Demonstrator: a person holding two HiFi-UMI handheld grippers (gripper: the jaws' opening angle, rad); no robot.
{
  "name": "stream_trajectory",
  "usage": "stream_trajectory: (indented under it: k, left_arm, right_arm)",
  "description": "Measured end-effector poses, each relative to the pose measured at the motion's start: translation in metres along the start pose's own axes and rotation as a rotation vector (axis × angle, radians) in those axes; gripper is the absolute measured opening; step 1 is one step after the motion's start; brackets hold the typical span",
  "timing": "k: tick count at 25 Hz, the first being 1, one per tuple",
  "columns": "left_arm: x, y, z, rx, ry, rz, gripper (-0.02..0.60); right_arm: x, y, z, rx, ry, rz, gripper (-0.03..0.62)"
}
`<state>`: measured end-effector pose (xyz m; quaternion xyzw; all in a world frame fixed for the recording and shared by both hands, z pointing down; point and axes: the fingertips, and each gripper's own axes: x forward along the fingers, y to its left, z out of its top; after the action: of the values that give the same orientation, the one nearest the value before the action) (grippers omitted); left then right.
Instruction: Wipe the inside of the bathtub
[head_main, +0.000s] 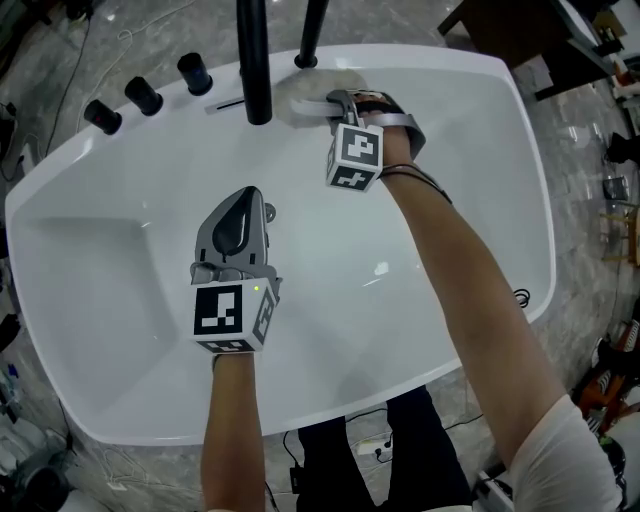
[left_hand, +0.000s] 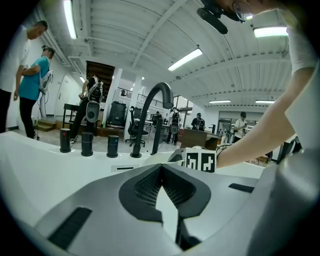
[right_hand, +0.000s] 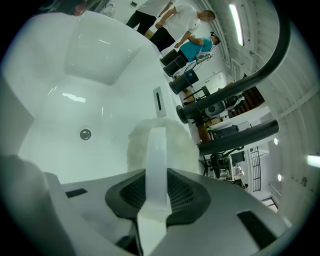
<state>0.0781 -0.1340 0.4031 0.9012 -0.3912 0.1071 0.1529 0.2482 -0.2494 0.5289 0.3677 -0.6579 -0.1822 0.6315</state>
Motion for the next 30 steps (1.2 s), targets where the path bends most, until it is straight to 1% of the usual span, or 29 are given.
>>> stream_trajectory:
  k: [4, 7, 13, 20, 26, 30]
  left_arm:
    - [0.01, -0.015, -0.005, 0.013, 0.009, 0.012, 0.008]
    - [0.021, -0.027, -0.004, 0.001, -0.006, 0.037, 0.008]
    - [0.051, -0.061, -0.006, -0.013, -0.011, 0.054, 0.008]
    - [0.083, -0.113, -0.008, 0.0, -0.007, 0.042, 0.008]
    - [0.111, -0.144, -0.028, -0.009, 0.01, 0.037, 0.008]
    - [0.129, -0.168, -0.039, -0.011, 0.018, 0.019, 0.008]
  right_arm:
    - [0.001, 0.001, -0.009, -0.031, -0.031, 0.001, 0.095]
    - [0.005, -0.002, -0.026, -0.065, -0.052, 0.002, 0.095]
    - [0.007, -0.008, -0.065, -0.075, -0.065, -0.009, 0.094]
    - [0.005, -0.005, -0.137, -0.092, -0.035, 0.003, 0.094]
    - [0.011, -0.005, -0.2, -0.115, -0.003, 0.008, 0.095]
    - [0.012, -0.006, -0.243, -0.135, 0.019, 0.007, 0.095]
